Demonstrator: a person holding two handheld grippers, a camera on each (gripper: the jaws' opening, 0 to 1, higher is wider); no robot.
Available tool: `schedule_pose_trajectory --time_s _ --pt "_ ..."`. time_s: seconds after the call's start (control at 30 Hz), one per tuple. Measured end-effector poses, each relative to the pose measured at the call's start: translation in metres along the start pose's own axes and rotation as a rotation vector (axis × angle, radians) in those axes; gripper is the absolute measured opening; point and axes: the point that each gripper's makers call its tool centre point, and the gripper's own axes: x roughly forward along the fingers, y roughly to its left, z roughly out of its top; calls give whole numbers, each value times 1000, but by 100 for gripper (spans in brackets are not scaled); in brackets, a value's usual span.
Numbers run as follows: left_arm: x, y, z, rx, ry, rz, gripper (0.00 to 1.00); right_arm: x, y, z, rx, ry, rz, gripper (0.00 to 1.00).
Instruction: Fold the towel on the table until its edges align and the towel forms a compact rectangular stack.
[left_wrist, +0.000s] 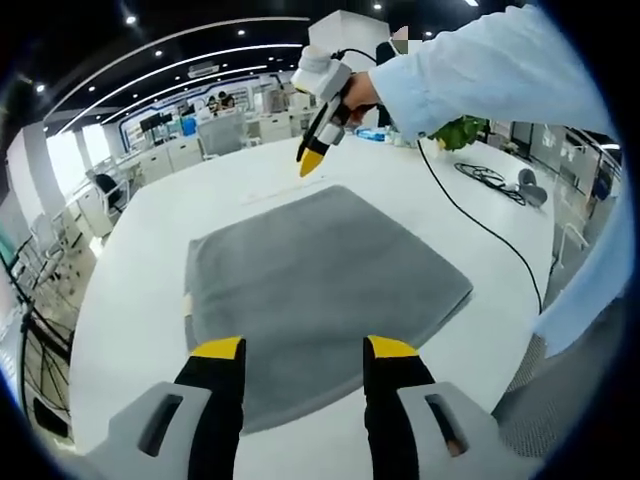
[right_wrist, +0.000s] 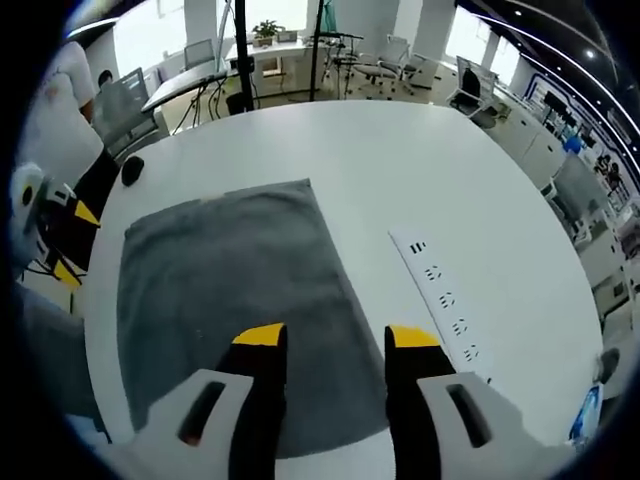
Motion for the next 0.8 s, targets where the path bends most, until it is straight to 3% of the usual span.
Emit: schedule_pose_trajectory --time_s 0.8 --pt "22 -65 26 11 8 -30 48 -29 -24 -44 -3 -1 0 38"
